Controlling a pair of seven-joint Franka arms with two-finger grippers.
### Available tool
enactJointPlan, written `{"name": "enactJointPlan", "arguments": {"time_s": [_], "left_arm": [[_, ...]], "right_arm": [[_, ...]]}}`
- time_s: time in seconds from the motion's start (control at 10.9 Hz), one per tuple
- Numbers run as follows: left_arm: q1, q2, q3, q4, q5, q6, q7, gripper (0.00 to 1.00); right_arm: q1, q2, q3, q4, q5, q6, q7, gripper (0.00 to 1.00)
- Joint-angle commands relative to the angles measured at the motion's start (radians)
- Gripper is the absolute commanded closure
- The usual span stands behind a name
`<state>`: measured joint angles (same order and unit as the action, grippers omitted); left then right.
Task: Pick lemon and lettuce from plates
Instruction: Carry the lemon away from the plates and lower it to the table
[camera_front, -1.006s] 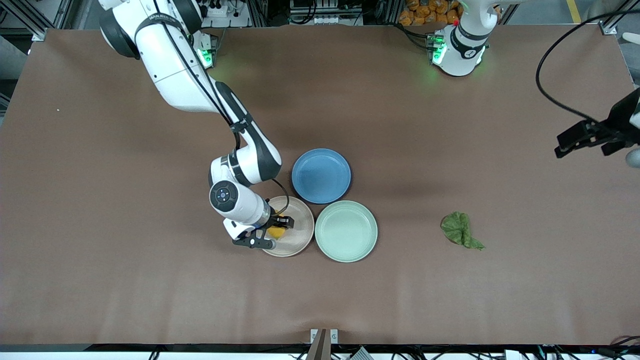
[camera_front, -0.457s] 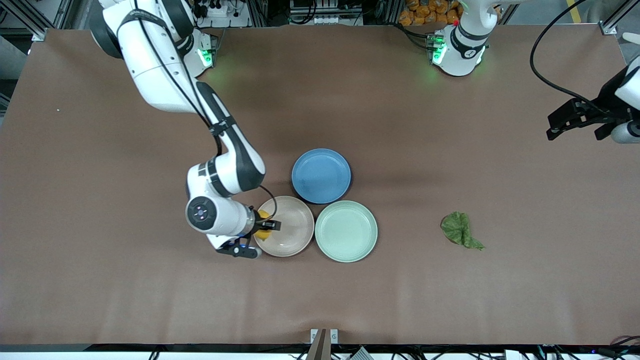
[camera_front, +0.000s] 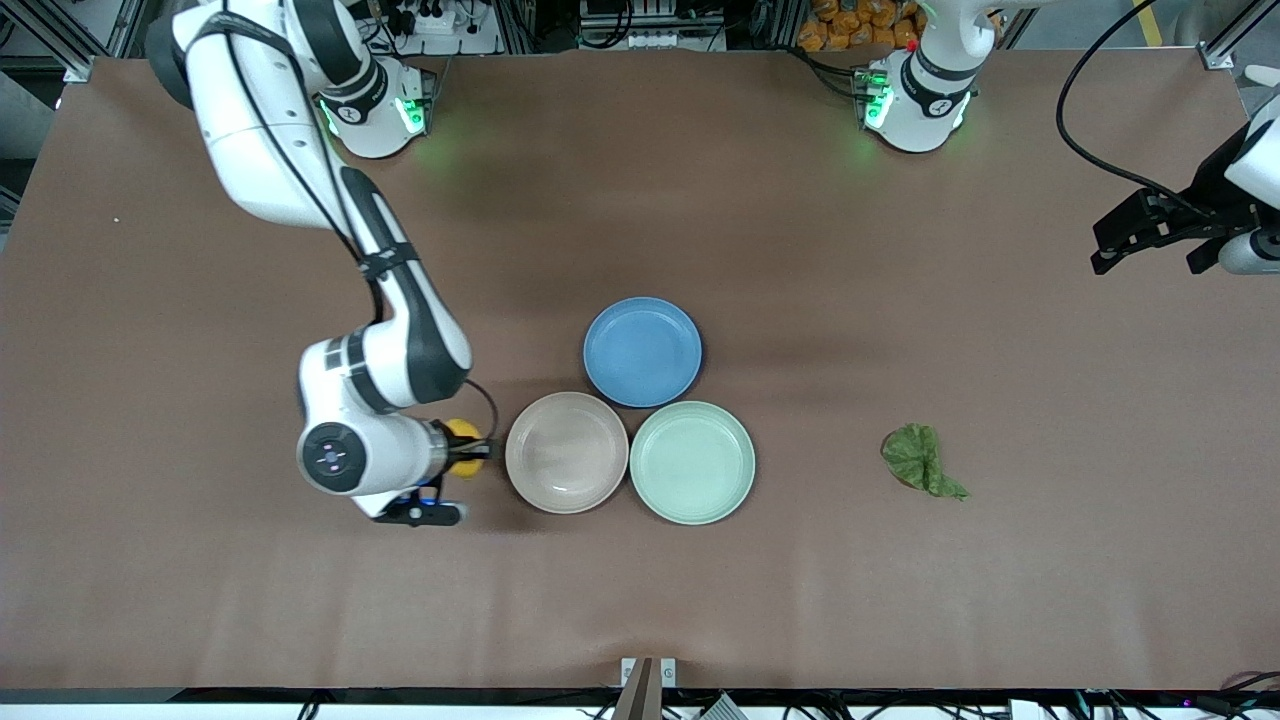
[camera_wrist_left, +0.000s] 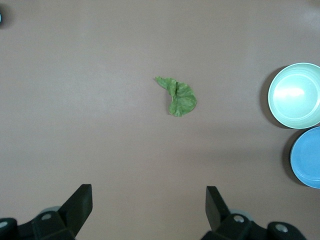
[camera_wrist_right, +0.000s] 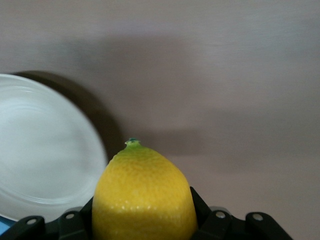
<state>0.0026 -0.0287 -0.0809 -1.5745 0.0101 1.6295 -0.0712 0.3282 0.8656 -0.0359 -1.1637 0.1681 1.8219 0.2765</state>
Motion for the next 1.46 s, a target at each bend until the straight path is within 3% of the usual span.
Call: {"name": "enactJointPlan", "arguments": {"time_s": [0.0, 0.27, 0.73, 1.1, 1.37], "left_arm": [[0.007, -0.022, -0.002, -0.016, 0.019, 0.012, 0.011, 0.00], [0.005, -0.017, -0.003, -0.016, 0.019, 0.012, 0.011, 0.00], [0.004, -0.013, -0.007, -0.016, 0.010, 0.012, 0.022, 0.00], [-0.007, -0.002, -0.007, -0.015, -0.002, 0.012, 0.016, 0.00], [-0.003, 0.000, -0.007, -0.016, -0.009, 0.012, 0.017, 0.00]], "right_arm": [[-0.043, -0.060, 0.007, -0.008, -0.143, -0.105, -0.031, 0.85], [-0.098, -0.083, 0.005, -0.010, -0.246, -0.217, -0.095, 0.85], [-0.288, -0.105, 0.005, -0.033, -0.251, -0.222, -0.365, 0.85], [-0.360, -0.080, 0.007, -0.112, -0.262, -0.185, -0.384, 0.84], [-0.380, -0.060, 0.008, -0.189, -0.220, -0.156, -0.372, 0.83]]}}
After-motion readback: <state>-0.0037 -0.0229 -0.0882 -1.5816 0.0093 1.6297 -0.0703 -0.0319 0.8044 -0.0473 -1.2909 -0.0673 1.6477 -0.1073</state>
